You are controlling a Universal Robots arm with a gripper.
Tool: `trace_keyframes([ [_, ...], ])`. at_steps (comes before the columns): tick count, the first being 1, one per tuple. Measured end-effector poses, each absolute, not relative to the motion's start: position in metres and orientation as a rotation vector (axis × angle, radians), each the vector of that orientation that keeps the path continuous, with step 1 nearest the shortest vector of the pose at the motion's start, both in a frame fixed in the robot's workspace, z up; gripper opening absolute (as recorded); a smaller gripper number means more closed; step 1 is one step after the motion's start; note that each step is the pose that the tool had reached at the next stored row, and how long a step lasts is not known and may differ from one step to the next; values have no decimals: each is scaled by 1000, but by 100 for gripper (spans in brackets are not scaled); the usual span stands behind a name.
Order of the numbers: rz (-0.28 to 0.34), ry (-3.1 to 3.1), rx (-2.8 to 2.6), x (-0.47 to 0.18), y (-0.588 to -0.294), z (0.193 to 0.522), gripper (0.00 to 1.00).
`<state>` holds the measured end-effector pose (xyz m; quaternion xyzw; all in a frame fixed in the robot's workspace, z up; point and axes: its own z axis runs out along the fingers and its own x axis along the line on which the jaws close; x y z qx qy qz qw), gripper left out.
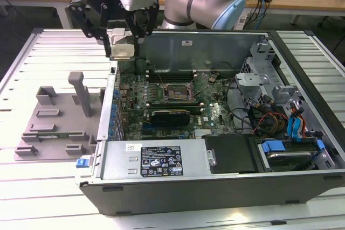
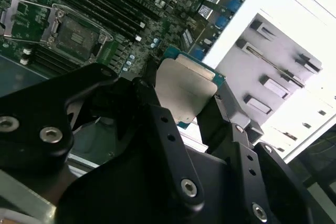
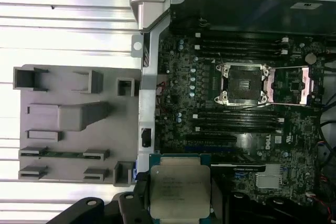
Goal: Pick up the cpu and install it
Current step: 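Pick up the cpu and move it towards the insertion slot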
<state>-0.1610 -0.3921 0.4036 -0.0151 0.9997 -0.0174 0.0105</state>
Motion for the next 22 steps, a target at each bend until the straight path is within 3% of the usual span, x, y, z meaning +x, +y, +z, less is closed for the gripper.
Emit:
trace_keyframes([
  [22,-54,3125,-47,-80,-392,404,55],
])
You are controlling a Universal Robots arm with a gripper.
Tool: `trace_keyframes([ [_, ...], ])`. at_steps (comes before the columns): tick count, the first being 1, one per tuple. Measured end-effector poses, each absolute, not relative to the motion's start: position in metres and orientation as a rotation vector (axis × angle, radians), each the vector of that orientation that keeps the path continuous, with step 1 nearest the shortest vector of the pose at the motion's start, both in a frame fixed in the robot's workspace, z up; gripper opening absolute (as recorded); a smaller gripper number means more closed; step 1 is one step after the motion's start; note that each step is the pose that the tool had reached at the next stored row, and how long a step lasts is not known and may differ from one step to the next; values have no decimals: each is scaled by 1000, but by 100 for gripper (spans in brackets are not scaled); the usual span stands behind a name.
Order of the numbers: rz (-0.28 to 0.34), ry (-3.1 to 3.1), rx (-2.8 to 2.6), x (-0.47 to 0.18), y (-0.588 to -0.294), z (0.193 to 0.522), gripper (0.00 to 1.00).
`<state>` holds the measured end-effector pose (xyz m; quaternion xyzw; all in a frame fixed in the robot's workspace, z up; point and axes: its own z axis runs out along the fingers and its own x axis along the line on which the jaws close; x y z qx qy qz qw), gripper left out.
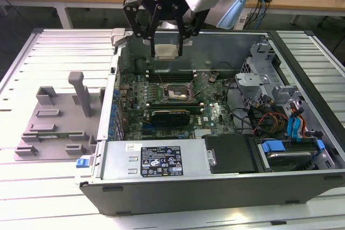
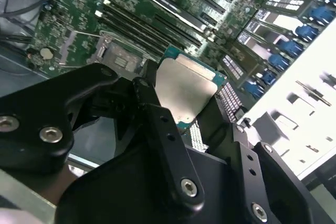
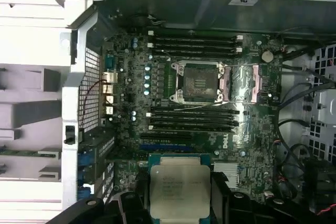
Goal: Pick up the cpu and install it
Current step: 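Pick up the cpu and move it towards the insertion slot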
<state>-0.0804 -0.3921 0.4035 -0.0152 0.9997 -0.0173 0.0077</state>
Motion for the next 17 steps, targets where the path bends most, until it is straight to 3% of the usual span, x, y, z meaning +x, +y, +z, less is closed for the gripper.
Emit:
trace_keyframes([
  [10,-53,3129,-47,-47,-391,403,55],
  [17,-14,3132,-47,-41,-385,399,55],
])
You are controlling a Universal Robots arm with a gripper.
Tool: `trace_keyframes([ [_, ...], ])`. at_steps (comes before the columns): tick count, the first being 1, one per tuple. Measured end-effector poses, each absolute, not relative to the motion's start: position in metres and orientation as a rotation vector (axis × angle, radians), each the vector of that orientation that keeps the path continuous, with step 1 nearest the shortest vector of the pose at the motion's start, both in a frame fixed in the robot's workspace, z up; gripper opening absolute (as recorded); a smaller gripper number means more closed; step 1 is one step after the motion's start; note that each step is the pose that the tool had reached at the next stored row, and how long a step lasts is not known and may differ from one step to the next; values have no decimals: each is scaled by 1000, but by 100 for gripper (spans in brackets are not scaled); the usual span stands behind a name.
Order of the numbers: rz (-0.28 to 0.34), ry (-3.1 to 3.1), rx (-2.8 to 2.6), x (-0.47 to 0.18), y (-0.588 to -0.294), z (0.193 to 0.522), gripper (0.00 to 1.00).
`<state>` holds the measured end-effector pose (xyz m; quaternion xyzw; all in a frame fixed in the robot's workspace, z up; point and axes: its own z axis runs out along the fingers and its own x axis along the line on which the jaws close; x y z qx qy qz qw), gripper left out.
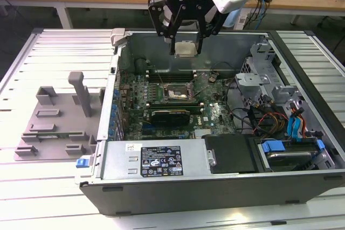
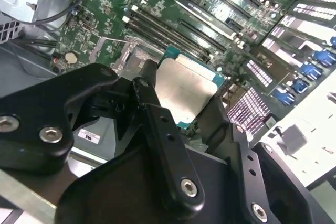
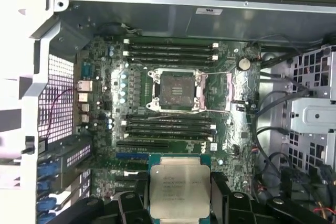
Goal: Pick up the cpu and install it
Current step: 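Pick up the cpu and move it towards the insertion slot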
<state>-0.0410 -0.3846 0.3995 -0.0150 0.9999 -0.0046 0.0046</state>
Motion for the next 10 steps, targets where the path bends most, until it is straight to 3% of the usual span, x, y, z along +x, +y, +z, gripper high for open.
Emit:
trace_keyframes([
  [10,-15,3139,-47,-17,-373,379,55],
])
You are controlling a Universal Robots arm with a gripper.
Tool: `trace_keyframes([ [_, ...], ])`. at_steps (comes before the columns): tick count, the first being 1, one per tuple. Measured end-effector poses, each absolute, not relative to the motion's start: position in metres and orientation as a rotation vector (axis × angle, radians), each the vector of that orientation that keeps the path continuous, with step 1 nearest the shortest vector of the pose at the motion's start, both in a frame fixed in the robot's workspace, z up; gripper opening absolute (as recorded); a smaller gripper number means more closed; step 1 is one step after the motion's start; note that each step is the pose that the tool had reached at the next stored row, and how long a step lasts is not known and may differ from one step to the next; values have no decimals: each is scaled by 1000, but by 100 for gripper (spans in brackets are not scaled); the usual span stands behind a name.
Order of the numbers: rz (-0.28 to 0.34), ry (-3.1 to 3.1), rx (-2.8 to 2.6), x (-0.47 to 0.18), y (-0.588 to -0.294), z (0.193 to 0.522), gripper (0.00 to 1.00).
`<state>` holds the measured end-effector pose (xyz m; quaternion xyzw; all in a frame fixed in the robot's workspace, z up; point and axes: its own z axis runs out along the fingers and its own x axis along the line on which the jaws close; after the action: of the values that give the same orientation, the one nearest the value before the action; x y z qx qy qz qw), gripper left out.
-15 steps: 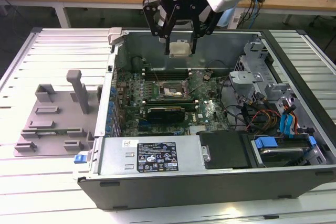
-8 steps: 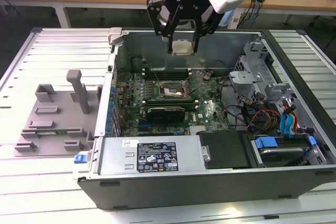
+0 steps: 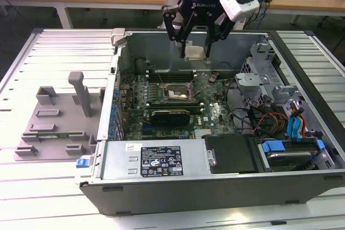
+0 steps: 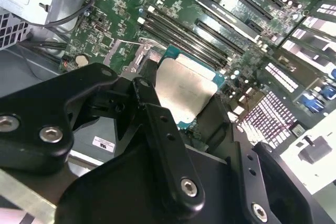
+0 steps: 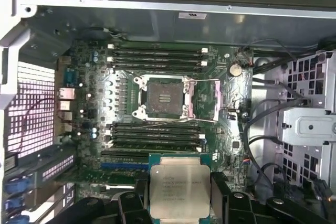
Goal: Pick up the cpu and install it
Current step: 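Pick up the cpu and move it towards the insertion slot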
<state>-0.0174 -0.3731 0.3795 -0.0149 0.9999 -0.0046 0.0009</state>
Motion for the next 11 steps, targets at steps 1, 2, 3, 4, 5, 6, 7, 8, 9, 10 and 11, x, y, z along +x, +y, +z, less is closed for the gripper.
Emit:
trace_keyframes([
  [1,-15,3140,-47,-16,-373,378,55],
  [2,-14,3140,-47,-15,-372,375,55],
  [3,-14,3140,-47,-15,-372,372,55],
  [4,-14,3140,-47,-15,-371,370,55],
  [5,-14,3140,-47,-14,-369,367,55],
  [6,-14,3140,-47,-14,-367,363,55],
  [7,-15,3140,-47,-14,-365,359,55],
  [8,-14,3140,-47,-14,-363,355,55],
  [9,-14,3140,-47,-14,-361,349,55],
  [10,-14,3140,-47,-14,-360,346,55],
  [11,-14,3140,-47,-14,-359,342,55],
])
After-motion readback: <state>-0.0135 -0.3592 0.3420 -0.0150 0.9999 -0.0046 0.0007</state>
